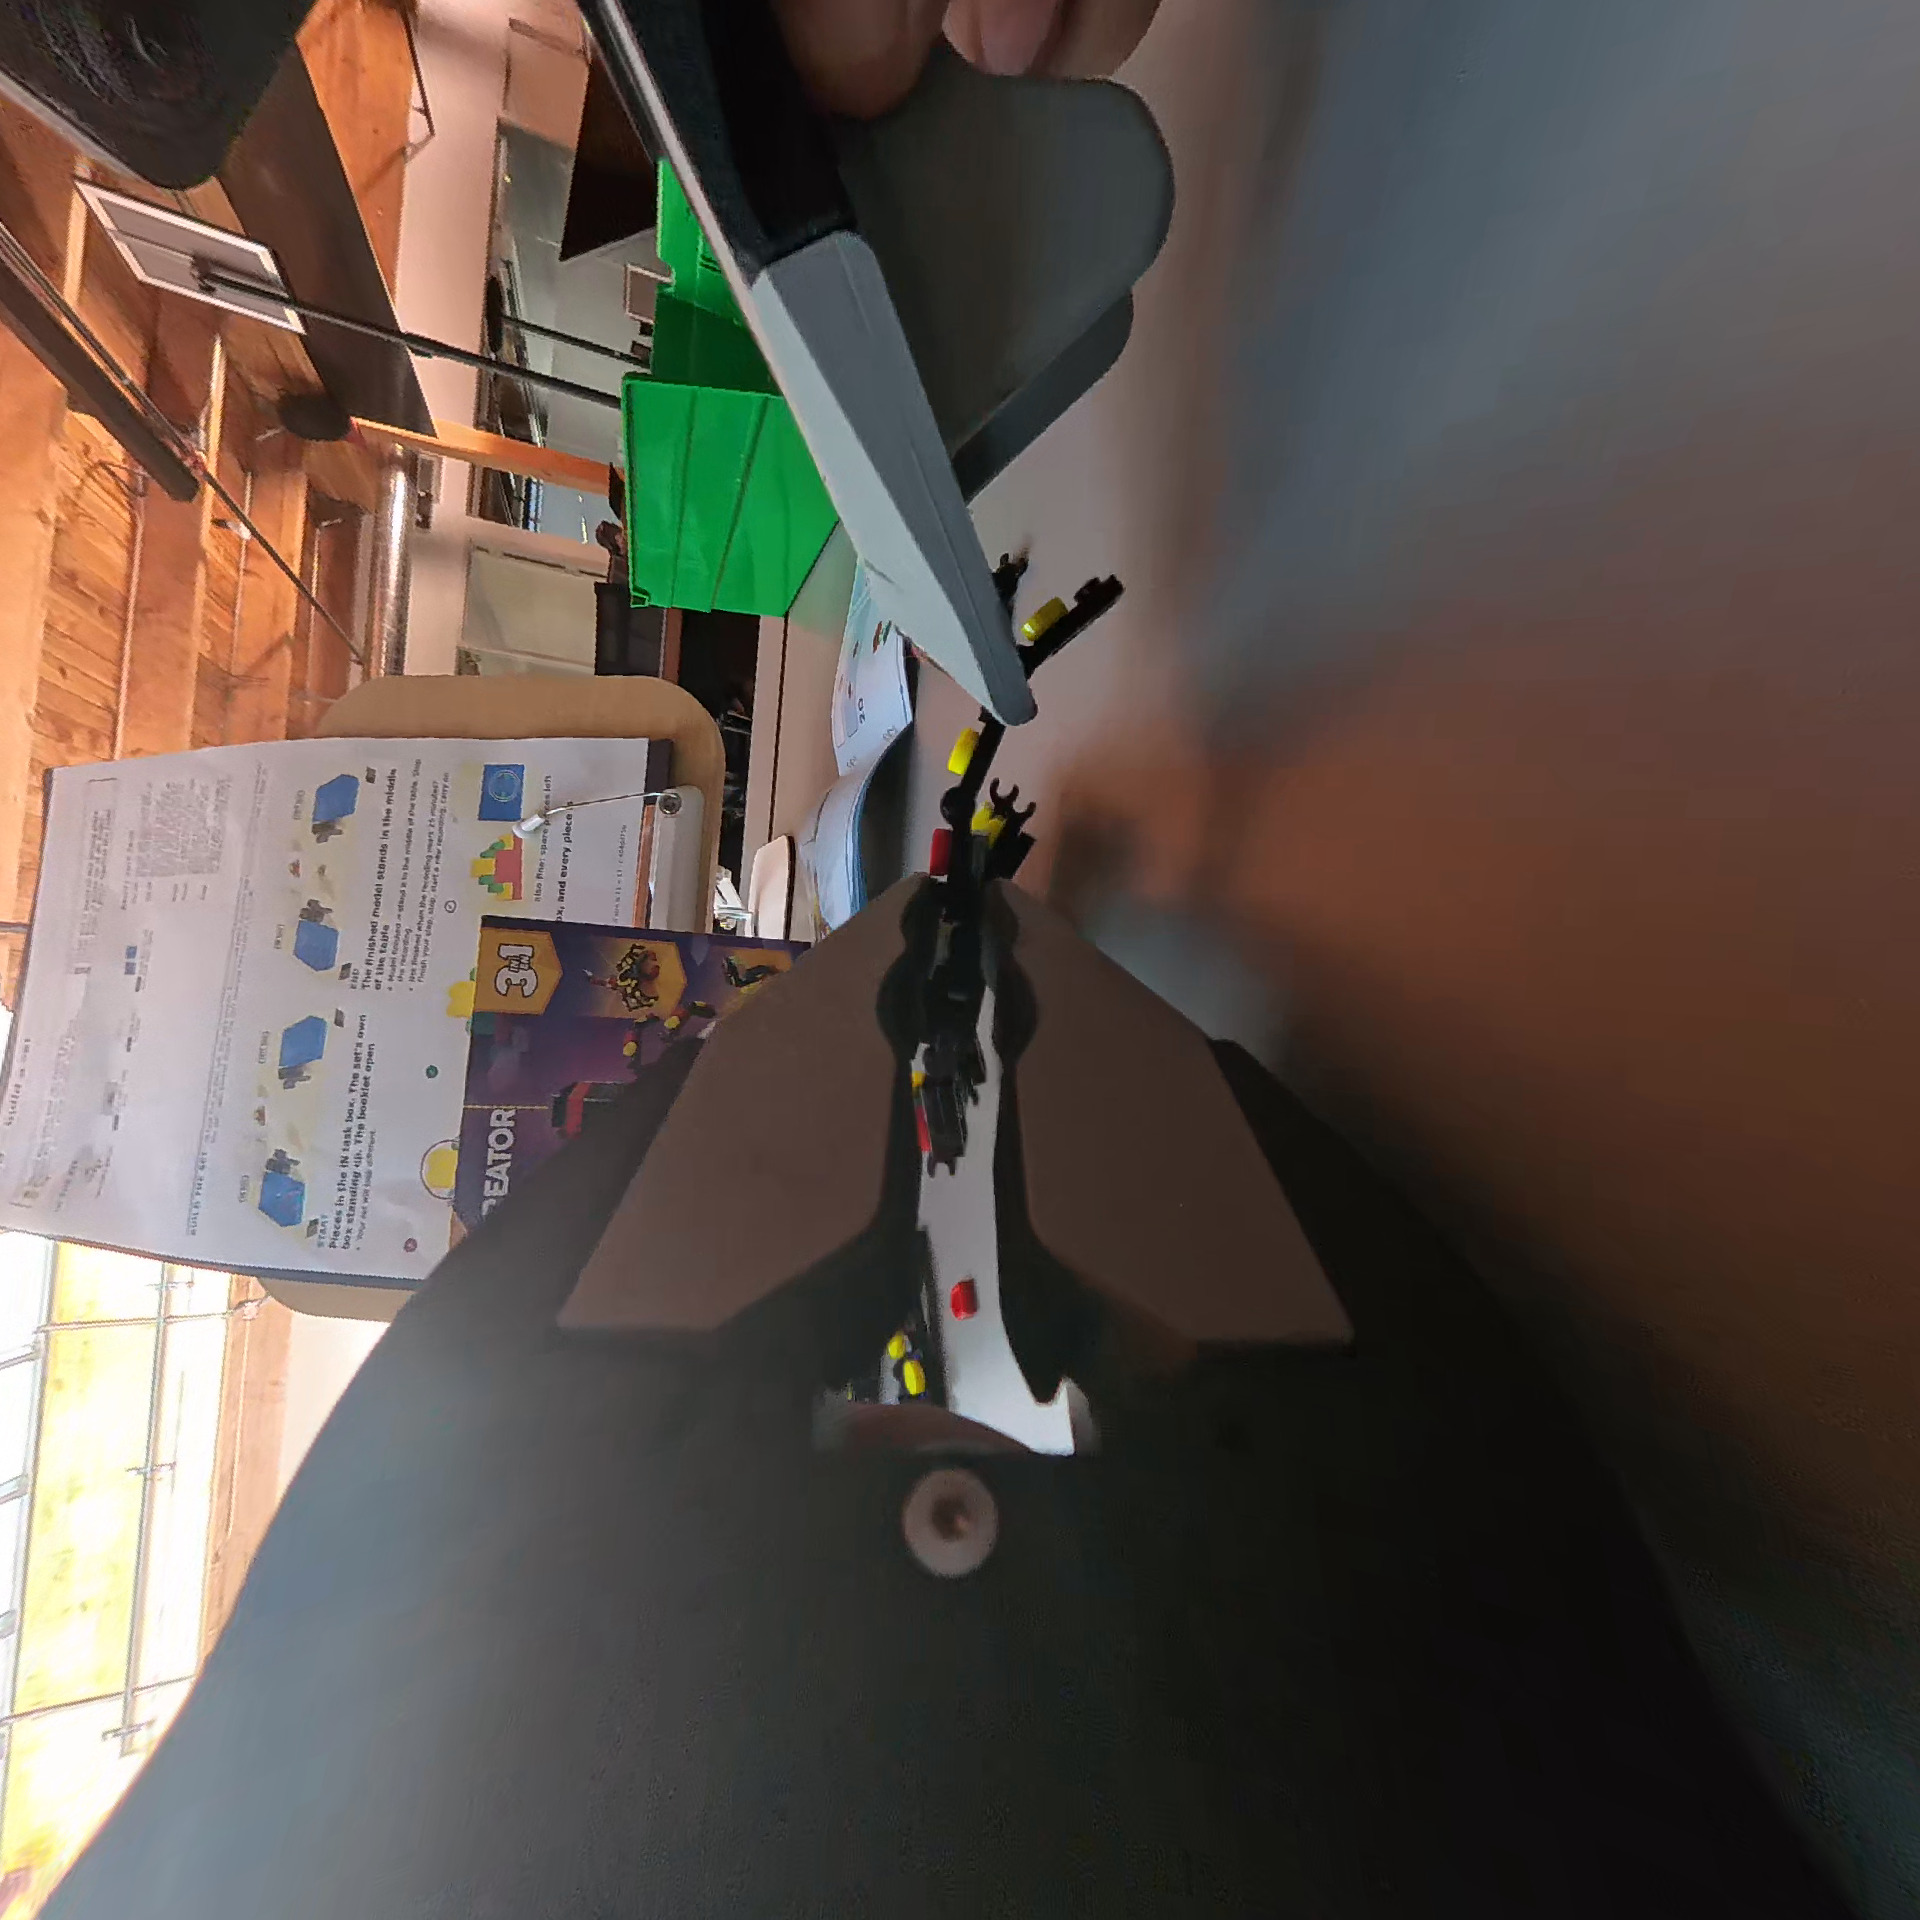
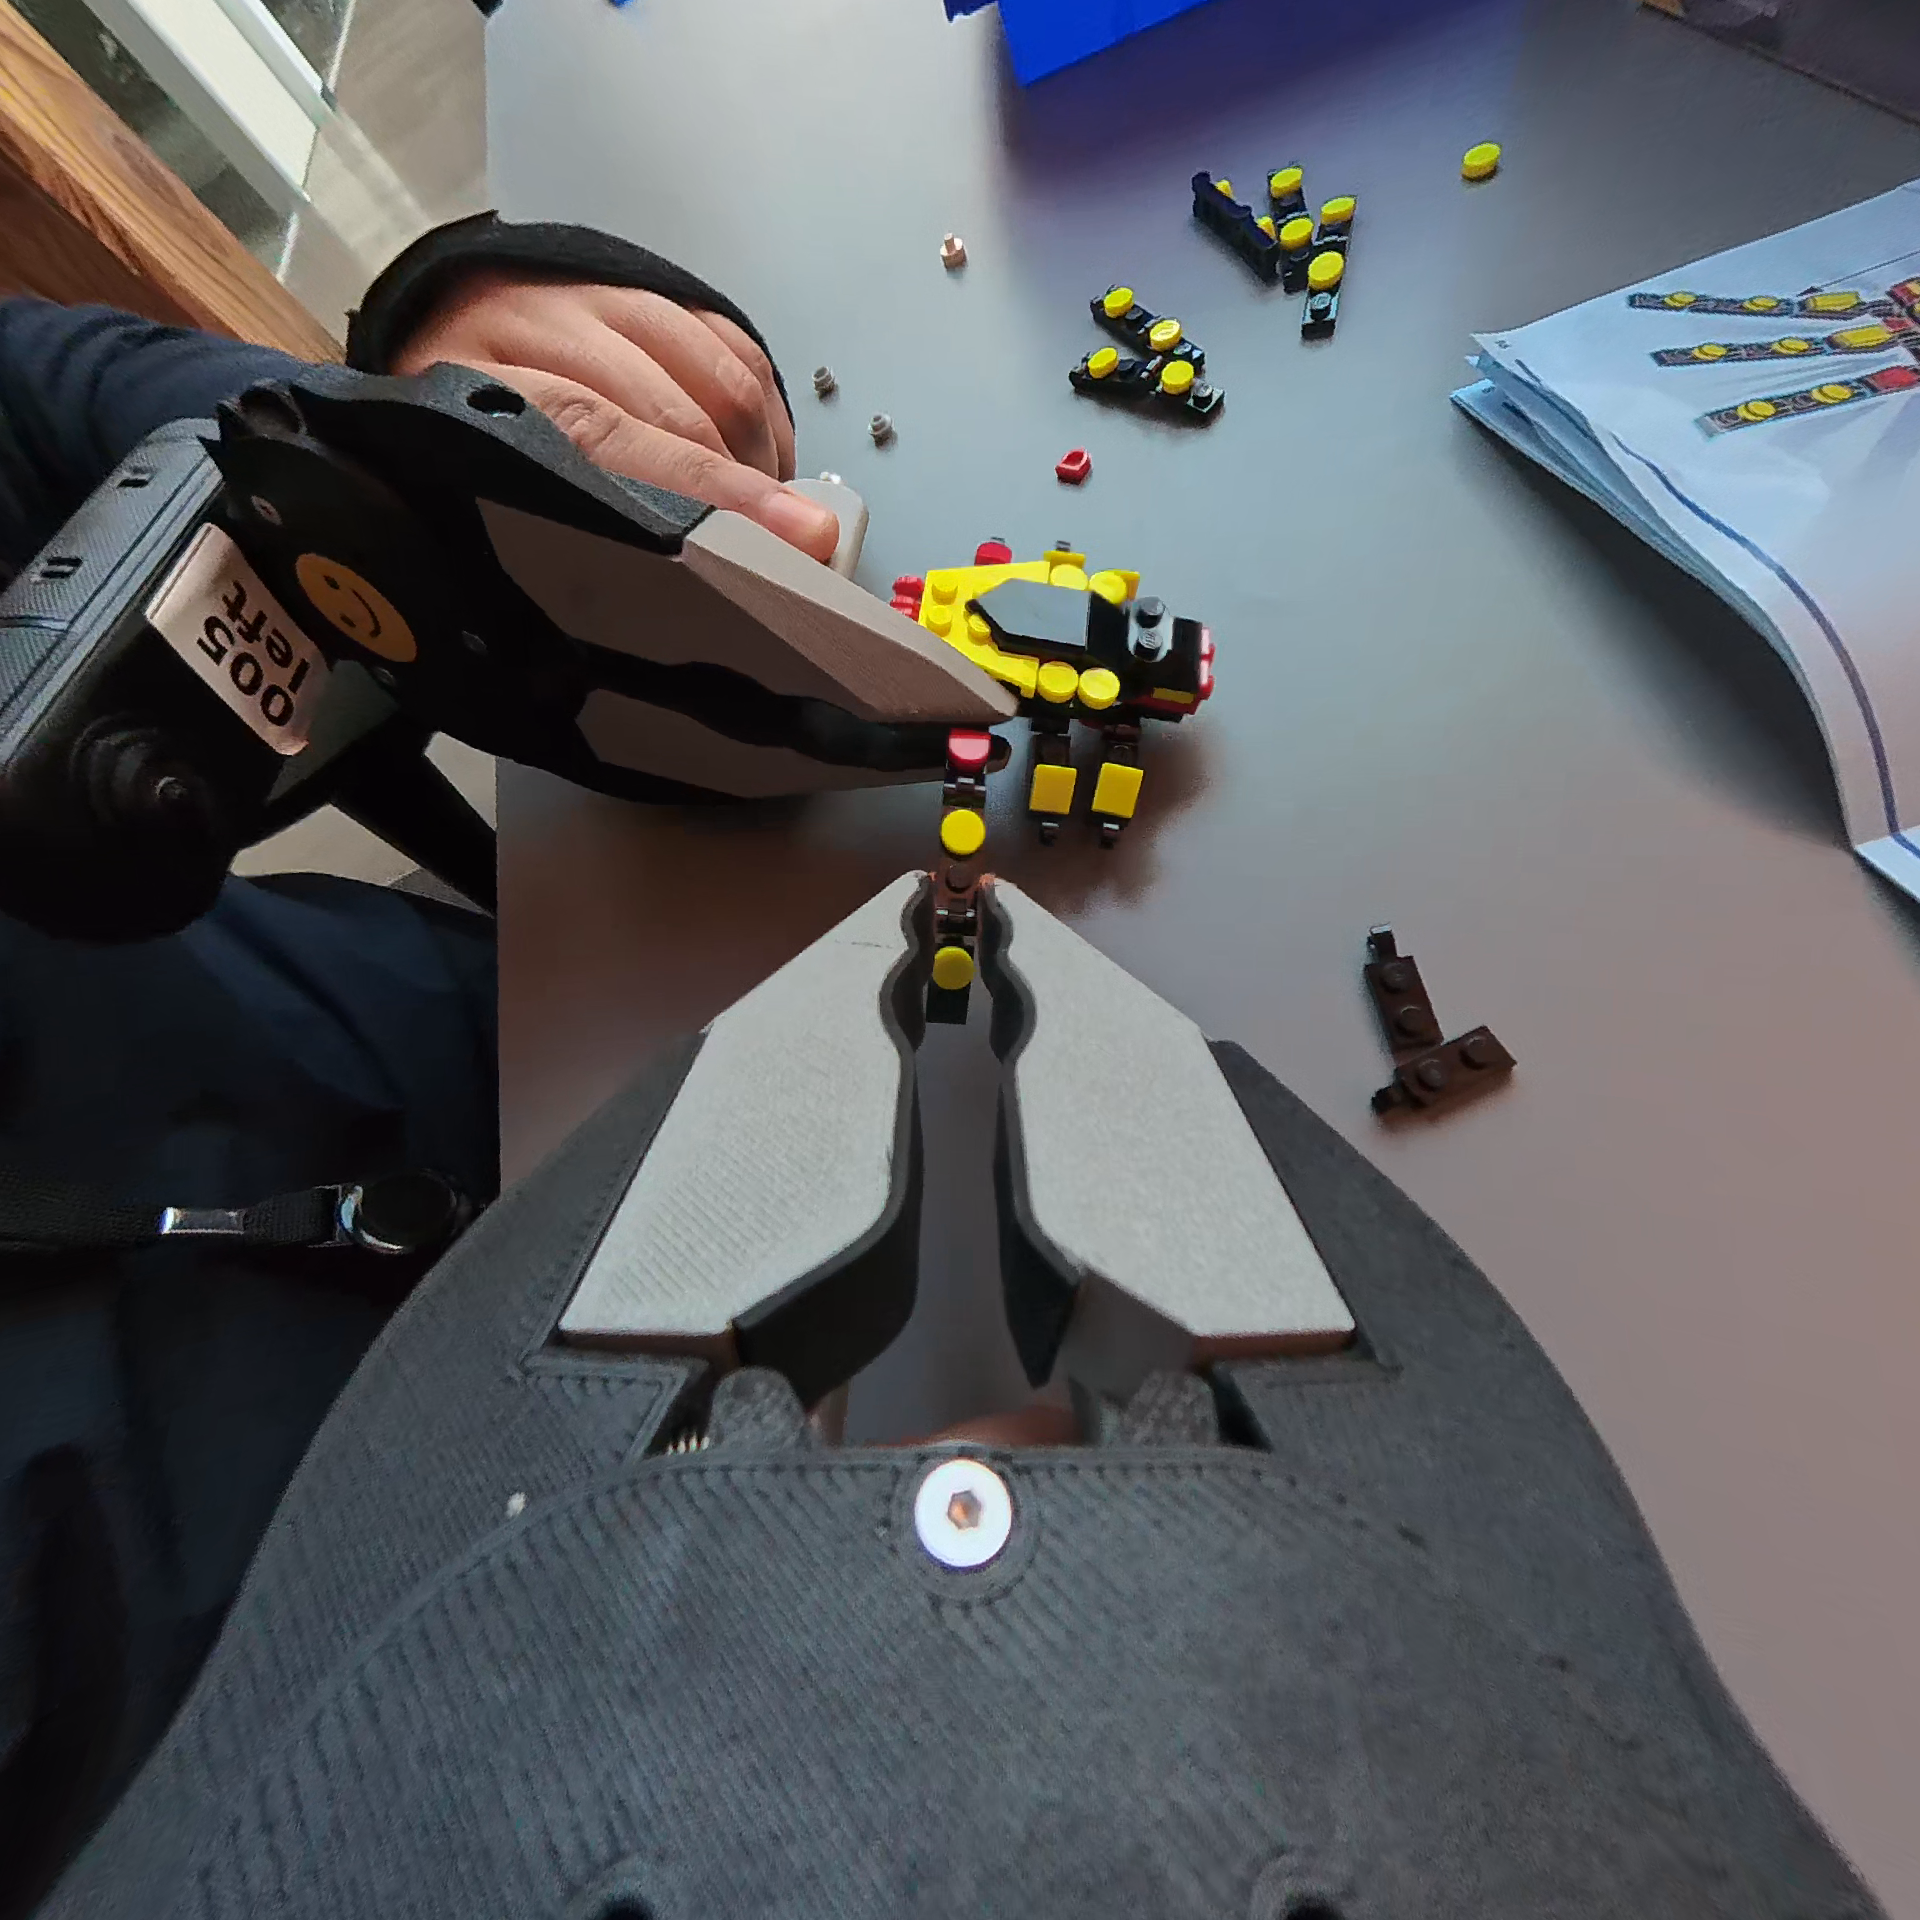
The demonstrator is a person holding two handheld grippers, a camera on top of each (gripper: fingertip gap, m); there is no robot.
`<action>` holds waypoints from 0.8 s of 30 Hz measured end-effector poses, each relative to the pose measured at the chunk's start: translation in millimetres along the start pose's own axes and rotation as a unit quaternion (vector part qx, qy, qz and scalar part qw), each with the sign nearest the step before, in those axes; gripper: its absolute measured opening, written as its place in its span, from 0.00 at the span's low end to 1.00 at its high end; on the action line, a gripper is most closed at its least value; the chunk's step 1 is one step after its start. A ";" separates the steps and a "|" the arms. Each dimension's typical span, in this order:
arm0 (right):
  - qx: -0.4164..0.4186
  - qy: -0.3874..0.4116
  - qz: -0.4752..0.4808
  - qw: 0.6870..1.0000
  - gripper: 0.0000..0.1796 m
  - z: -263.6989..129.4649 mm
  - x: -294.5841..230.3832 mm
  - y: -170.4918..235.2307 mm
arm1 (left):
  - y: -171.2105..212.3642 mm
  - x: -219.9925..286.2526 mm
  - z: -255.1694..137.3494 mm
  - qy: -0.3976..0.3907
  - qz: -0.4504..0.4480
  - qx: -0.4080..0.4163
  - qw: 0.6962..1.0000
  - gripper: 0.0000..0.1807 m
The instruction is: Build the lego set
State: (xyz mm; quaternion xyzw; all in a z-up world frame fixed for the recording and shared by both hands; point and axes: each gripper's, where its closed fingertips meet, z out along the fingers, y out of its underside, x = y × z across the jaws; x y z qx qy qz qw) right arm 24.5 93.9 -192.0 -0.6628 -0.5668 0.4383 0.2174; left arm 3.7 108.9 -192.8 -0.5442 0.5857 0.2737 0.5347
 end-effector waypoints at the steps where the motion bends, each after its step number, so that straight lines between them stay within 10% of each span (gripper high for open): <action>1: 0.004 -0.002 0.004 1.000 0.03 -0.6 0.3 -0.8 | -0.3 -0.9 0.2 -0.003 0.003 -0.001 1.000 0.03; 24: 0.012 -0.003 0.016 1.000 0.03 2.7 0.9 -5.0 | -3.7 -3.3 0.0 -0.009 0.022 -0.006 1.000 0.02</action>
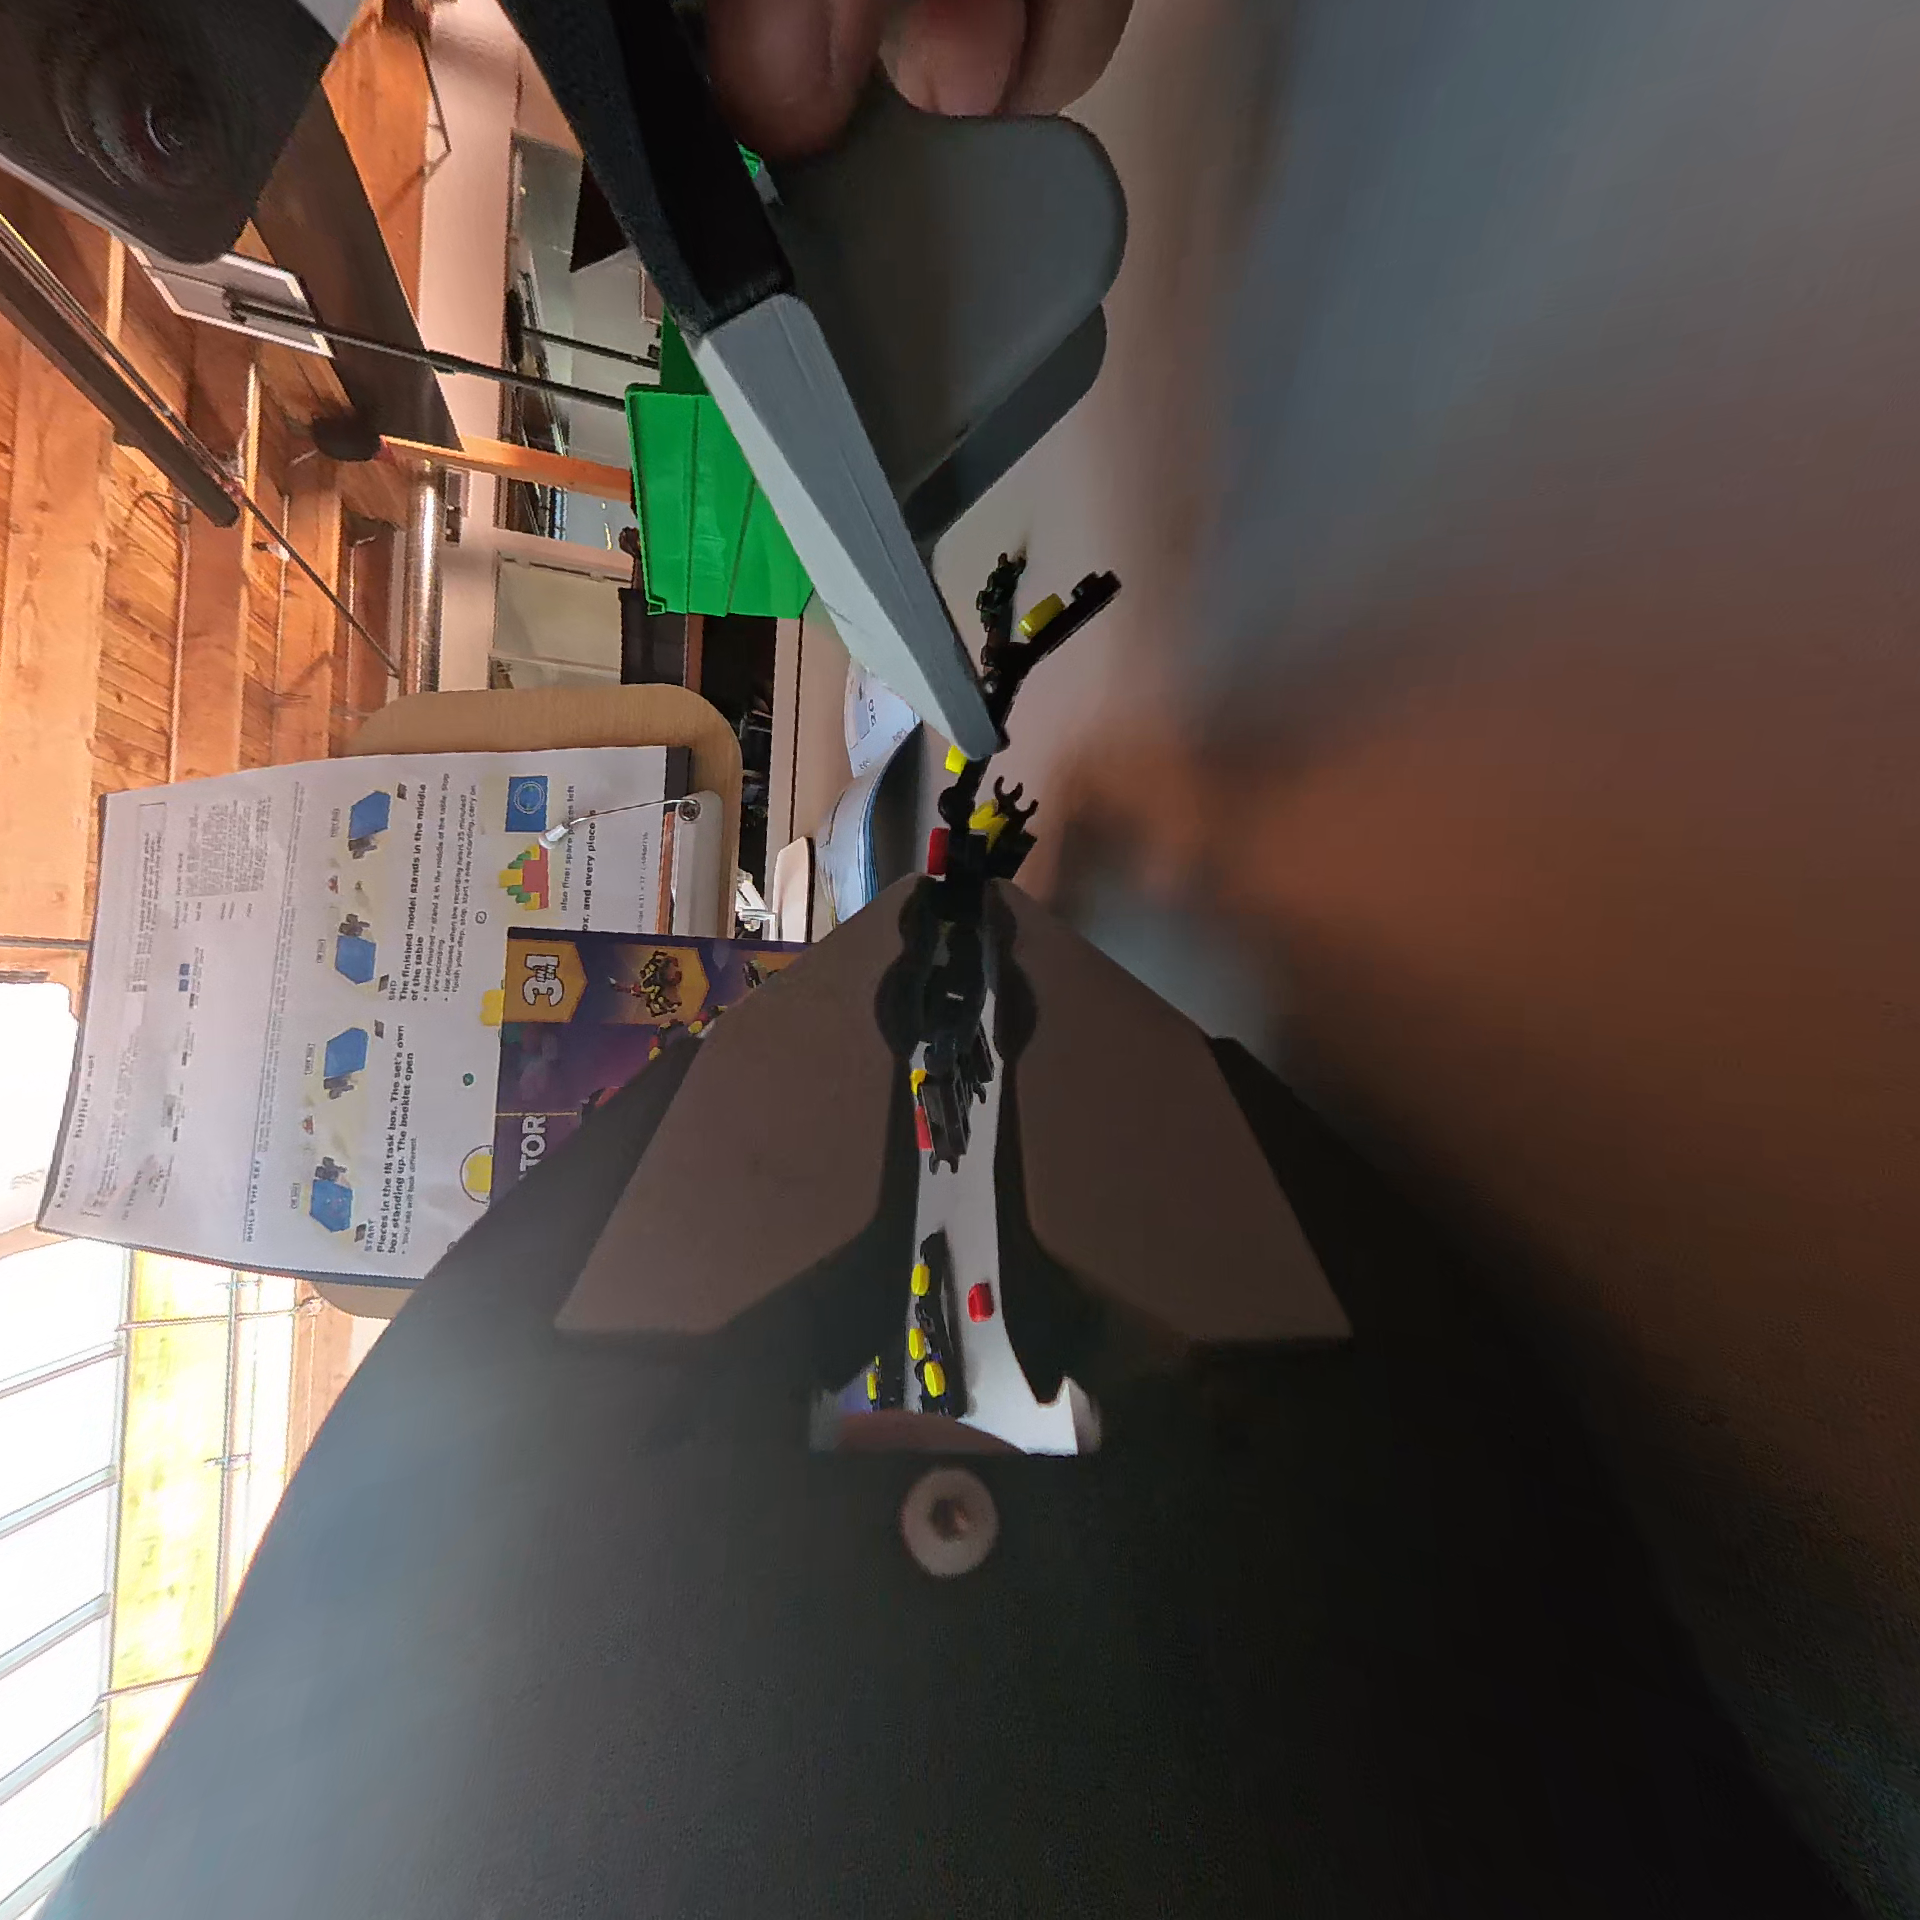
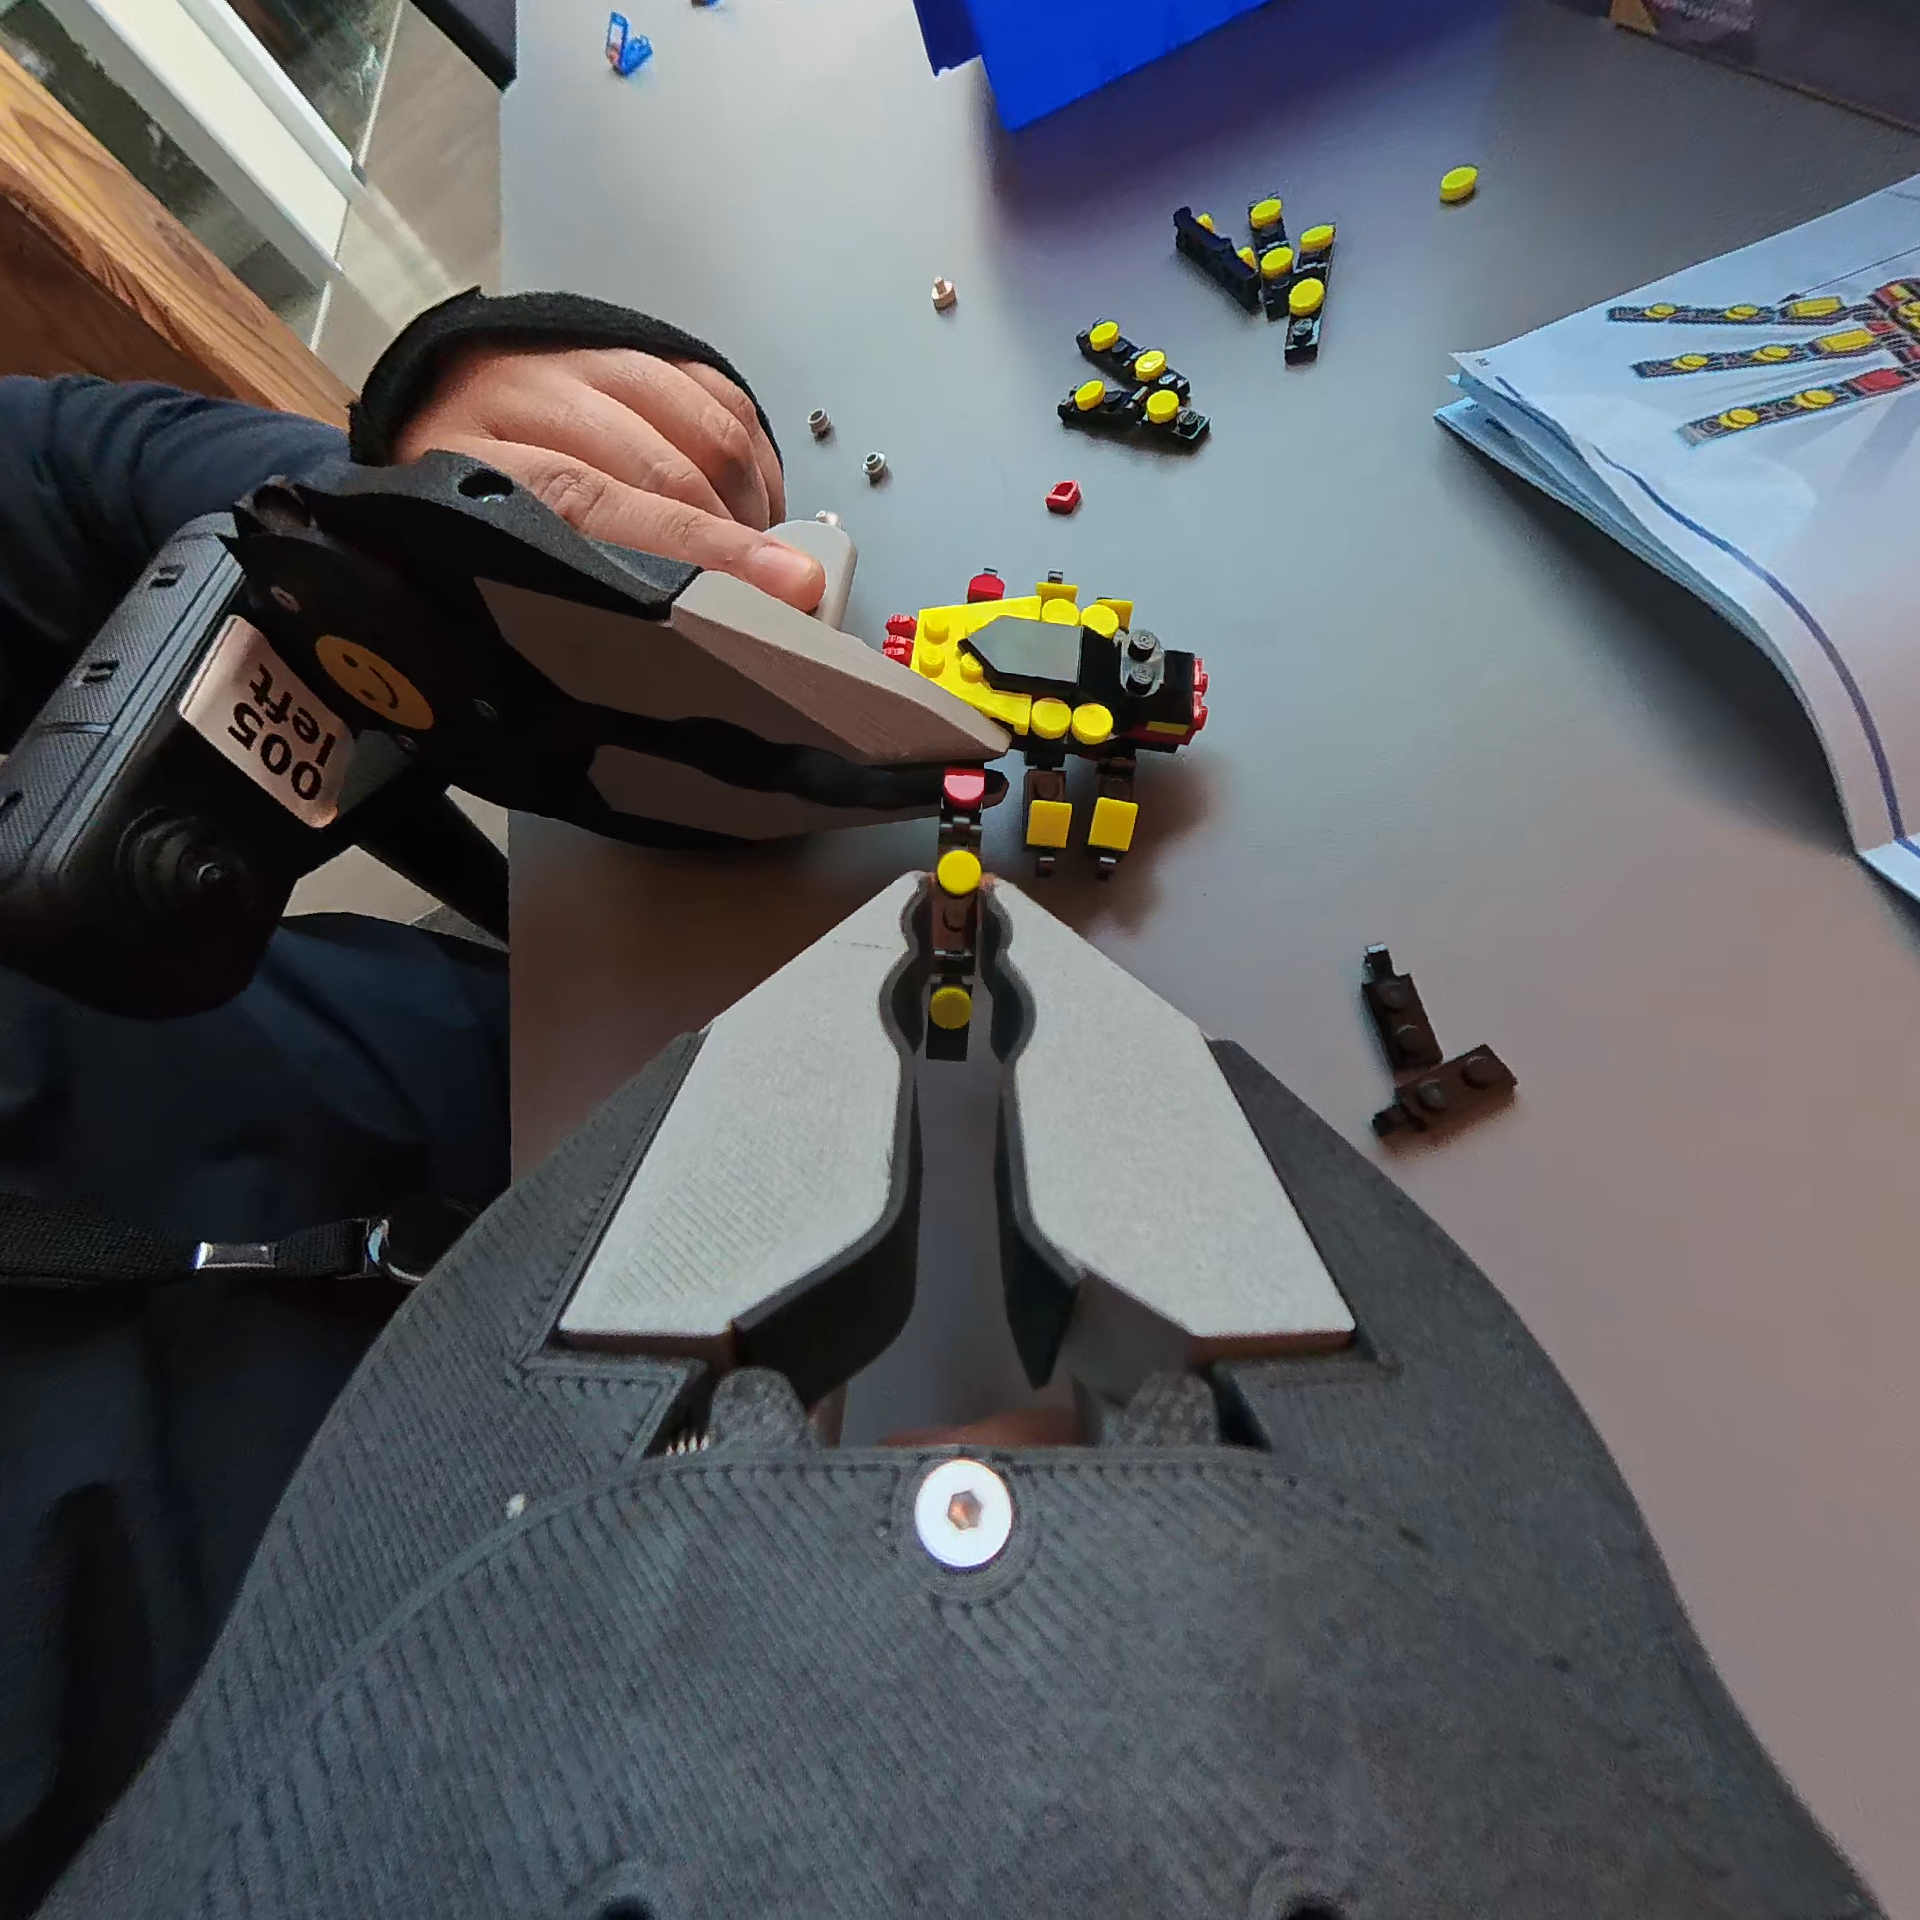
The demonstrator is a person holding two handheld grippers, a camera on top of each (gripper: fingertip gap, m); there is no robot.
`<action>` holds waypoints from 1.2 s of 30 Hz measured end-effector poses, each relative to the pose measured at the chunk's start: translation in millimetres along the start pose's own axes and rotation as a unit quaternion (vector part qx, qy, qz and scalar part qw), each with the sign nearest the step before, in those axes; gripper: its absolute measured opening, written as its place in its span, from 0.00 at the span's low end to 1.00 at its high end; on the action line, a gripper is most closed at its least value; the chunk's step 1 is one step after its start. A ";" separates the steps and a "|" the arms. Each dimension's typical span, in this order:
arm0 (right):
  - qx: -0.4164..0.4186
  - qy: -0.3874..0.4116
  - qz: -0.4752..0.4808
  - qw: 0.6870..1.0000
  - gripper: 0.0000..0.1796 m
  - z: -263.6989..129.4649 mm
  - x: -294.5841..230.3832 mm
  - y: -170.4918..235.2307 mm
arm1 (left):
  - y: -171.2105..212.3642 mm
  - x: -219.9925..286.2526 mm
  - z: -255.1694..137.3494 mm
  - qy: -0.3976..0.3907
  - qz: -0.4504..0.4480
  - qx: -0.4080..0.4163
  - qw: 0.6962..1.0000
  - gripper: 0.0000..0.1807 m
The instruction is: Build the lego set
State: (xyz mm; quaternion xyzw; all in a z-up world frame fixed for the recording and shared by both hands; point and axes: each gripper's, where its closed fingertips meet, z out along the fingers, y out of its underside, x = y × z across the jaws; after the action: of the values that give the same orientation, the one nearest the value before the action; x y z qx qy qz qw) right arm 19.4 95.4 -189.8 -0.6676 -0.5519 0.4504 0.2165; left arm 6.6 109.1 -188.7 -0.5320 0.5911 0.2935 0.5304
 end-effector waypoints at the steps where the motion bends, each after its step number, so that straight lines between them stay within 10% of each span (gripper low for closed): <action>1: 0.000 0.001 0.000 1.000 0.03 0.5 0.0 -0.5 | -0.5 0.1 -0.2 0.000 0.001 0.001 1.000 0.03; 36: 0.048 -0.002 -0.008 0.999 0.06 -19.8 16.6 -13.5 | 5.4 4.9 0.0 0.013 0.004 -0.007 1.000 0.10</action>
State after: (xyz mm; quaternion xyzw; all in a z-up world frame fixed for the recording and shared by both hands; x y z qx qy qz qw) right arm 28.5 119.0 -175.2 -0.6515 -0.5351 0.4757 0.2508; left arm 2.2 109.0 -194.4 -0.5375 0.5977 0.2930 0.5177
